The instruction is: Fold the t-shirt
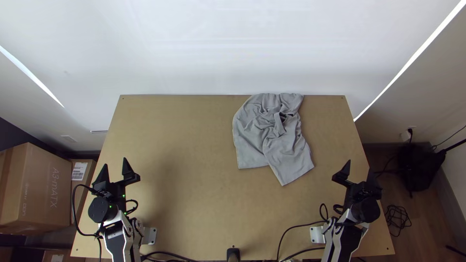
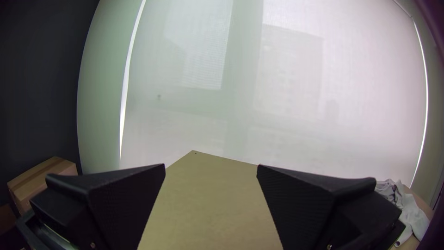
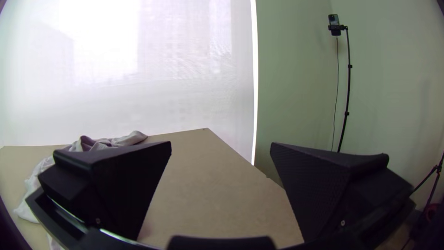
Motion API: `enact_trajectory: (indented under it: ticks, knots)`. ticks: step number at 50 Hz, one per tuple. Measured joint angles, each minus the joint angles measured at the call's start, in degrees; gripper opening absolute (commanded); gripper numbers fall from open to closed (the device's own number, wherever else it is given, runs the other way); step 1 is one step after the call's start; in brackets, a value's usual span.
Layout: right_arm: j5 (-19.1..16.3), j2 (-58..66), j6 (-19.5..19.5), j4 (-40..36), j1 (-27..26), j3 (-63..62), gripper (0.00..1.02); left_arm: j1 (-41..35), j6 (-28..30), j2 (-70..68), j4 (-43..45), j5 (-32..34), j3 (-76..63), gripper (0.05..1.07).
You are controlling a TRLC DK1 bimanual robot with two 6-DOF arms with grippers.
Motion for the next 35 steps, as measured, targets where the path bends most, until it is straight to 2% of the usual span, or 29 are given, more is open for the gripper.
enact_trajectory:
  ticks: [12,16,21,26,35]
  knots:
    - [1.05,0.0,-0.26,-0.42,2.89,0.13,0.99,-0.33,-0.55,0.0,0.09,0.02,0.0,1.03]
    - [1.07,-0.07,-0.46,-3.82,4.04,1.36,0.99,-0.24,-1.68,0.0,0.13,0.02,0.0,1.03]
    - [2.29,-0.04,-0.48,-9.57,9.84,3.15,0.99,-0.37,-3.06,0.0,0.07,-0.2,0.0,1.03]
    - [3.34,-0.04,-1.14,-10.69,13.7,4.02,0.99,-0.37,-3.06,0.0,0.0,-0.63,0.0,1.03]
    - [4.11,3.48,-2.4,-11.52,19.78,9.84,0.99,-0.81,0.81,0.0,0.17,-0.57,0.2,1.03]
